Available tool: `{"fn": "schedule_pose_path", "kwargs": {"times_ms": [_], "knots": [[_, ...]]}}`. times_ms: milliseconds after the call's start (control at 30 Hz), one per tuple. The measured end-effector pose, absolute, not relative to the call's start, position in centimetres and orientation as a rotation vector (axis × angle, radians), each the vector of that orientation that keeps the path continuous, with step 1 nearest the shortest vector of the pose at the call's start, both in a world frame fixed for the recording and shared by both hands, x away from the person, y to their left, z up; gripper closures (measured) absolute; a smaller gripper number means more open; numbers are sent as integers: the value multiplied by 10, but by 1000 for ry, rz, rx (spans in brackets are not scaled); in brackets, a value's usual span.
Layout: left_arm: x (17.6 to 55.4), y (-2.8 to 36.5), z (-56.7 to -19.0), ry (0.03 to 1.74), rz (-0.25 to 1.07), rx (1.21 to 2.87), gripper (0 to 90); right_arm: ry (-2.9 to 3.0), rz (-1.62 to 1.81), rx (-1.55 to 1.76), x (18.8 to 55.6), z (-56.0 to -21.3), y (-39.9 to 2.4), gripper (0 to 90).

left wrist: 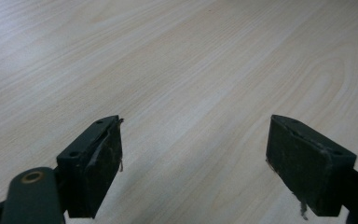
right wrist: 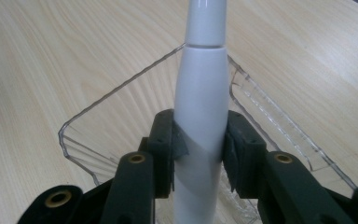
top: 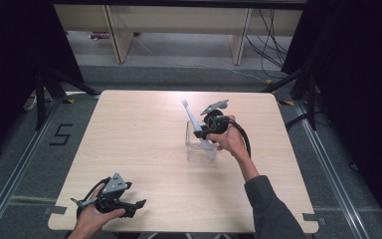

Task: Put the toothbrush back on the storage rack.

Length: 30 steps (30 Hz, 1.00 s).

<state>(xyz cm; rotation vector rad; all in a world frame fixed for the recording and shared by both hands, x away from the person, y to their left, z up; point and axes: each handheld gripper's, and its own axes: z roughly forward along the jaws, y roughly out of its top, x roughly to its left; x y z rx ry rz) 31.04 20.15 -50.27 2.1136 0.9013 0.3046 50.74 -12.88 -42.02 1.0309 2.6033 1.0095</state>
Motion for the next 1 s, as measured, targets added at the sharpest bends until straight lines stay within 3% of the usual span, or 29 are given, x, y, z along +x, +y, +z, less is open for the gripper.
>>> {"fn": "schedule_pose_path", "kwargs": {"times_ms": [1000], "knots": [[310, 201, -502, 900, 306, 2114, 180, 2646, 930, 927, 516, -428, -122, 662]]}}
